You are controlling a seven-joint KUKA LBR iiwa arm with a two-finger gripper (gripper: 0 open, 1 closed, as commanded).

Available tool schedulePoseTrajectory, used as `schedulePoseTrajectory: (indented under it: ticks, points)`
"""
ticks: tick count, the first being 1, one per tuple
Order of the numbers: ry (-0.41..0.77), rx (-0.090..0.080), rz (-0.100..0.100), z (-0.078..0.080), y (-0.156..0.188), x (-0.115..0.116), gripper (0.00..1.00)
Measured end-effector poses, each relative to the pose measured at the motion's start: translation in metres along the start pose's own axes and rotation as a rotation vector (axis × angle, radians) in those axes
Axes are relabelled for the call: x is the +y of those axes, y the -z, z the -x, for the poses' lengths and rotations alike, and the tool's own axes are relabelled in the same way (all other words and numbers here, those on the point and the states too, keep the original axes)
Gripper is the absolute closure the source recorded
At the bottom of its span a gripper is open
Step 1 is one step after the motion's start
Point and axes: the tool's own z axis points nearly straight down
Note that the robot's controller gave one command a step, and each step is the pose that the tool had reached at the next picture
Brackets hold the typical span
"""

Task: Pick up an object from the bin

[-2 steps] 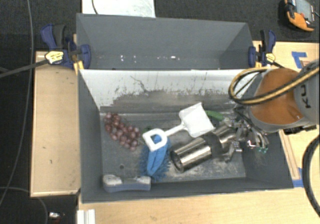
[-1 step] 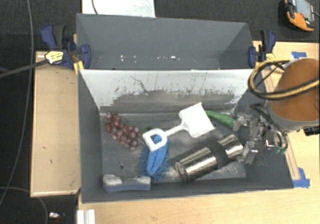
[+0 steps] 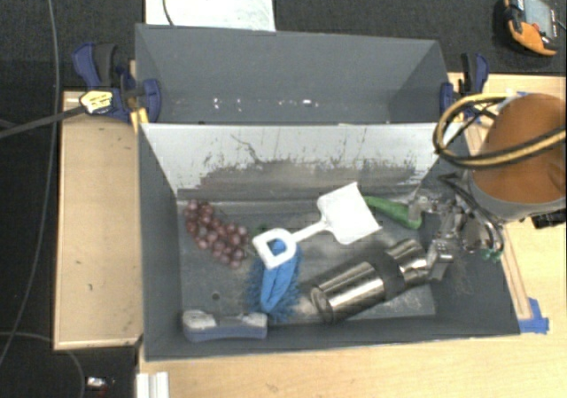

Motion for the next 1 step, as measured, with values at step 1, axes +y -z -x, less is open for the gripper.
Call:
schedulePoseTrajectory:
  ticks: [1]
  points:
    - [-0.047,0.006,0.0,-0.0363,-0.0283,0.0098,0.0]
